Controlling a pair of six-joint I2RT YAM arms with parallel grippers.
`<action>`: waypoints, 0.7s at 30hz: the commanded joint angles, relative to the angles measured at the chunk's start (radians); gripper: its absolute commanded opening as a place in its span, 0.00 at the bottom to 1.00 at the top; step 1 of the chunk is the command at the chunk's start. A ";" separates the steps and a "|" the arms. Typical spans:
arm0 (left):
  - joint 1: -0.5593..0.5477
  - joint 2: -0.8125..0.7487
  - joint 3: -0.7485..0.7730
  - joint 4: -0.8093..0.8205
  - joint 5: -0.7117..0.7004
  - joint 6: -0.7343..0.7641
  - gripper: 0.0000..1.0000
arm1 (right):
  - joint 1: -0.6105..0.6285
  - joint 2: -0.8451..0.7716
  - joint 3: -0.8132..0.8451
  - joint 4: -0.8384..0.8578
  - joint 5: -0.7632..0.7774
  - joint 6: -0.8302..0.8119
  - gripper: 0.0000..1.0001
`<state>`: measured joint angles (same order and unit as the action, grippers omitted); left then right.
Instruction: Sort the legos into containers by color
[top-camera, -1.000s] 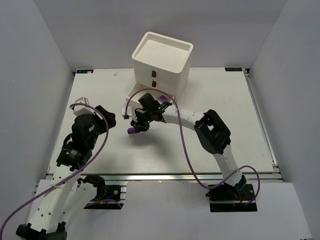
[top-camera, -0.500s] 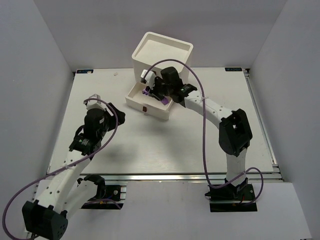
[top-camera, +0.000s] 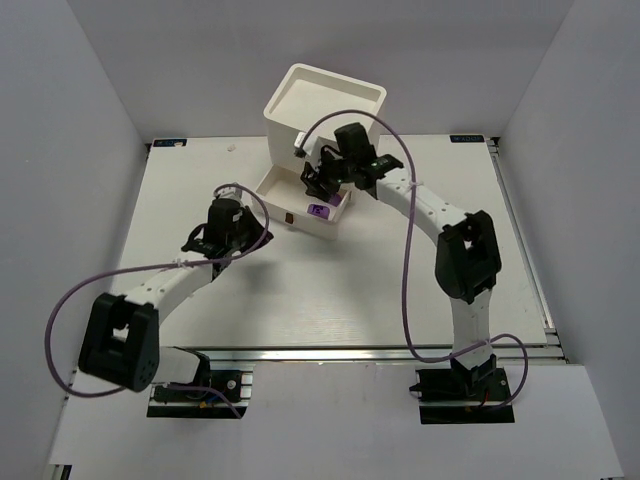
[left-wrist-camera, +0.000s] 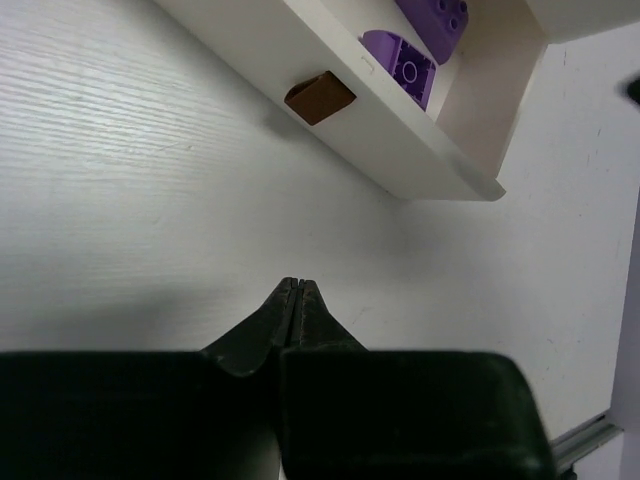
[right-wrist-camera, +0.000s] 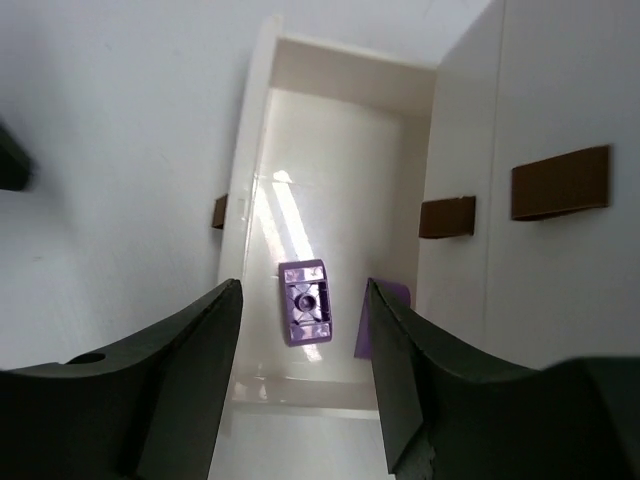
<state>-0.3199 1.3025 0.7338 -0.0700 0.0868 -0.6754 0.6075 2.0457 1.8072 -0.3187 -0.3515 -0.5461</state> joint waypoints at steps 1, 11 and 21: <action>0.001 0.084 0.064 0.105 0.108 -0.039 0.10 | -0.026 -0.153 0.067 -0.002 -0.233 -0.011 0.58; 0.001 0.354 0.144 0.231 0.178 -0.108 0.16 | -0.097 -0.118 0.167 0.150 0.035 0.031 0.83; 0.001 0.480 0.233 0.256 0.223 -0.116 0.17 | -0.173 0.056 0.323 0.080 -0.024 0.014 0.81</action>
<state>-0.3199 1.7893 0.9173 0.1539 0.2764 -0.7876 0.4561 2.0815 2.0663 -0.1963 -0.3424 -0.5323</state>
